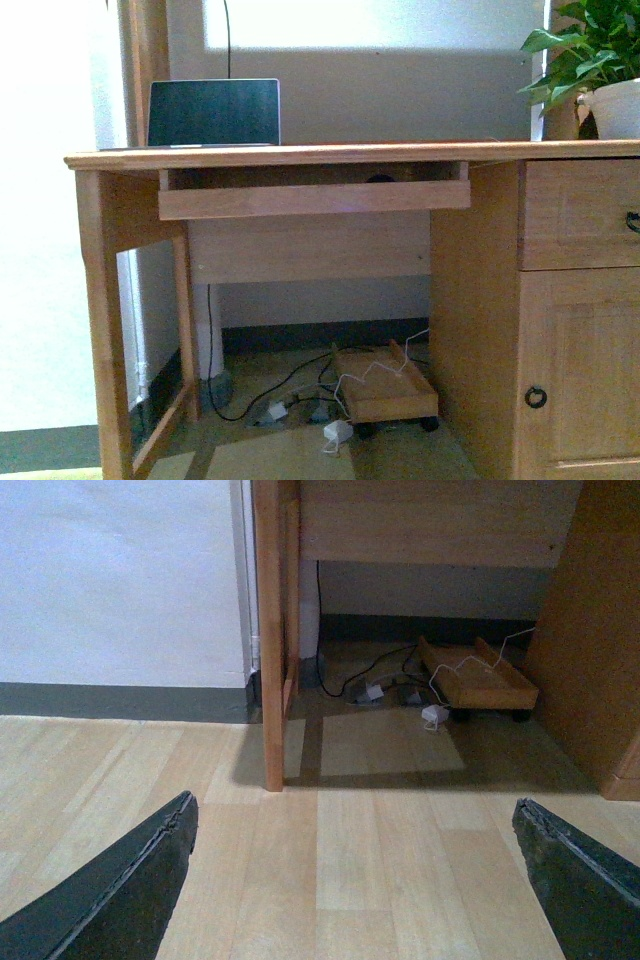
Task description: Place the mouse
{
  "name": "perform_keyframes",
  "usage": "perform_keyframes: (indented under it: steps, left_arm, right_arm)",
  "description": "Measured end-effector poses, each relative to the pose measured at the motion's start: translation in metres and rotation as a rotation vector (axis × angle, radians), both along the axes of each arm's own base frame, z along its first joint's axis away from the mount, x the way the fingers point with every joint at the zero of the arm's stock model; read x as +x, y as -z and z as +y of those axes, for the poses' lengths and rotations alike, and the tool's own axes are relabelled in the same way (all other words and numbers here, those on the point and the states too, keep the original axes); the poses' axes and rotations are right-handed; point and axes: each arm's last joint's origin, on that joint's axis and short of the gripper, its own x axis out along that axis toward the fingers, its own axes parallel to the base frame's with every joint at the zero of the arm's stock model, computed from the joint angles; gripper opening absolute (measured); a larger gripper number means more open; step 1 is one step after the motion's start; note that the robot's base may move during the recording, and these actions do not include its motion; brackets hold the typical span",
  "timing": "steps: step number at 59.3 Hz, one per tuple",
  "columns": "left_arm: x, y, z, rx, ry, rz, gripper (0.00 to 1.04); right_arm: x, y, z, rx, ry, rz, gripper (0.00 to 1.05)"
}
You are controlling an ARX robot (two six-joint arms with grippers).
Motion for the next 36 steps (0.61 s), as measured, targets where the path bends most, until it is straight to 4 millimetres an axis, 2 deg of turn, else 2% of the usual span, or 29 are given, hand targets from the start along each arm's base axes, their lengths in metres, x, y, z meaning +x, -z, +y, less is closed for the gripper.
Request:
perform_keyframes:
  steps: [36]
  left_arm:
    - [0.0000,0.0000,0.0000,0.000,0.000,0.000,0.97]
  right_arm:
    - [0.0000,0.0000,0.0000,0.000,0.000,0.000,0.97]
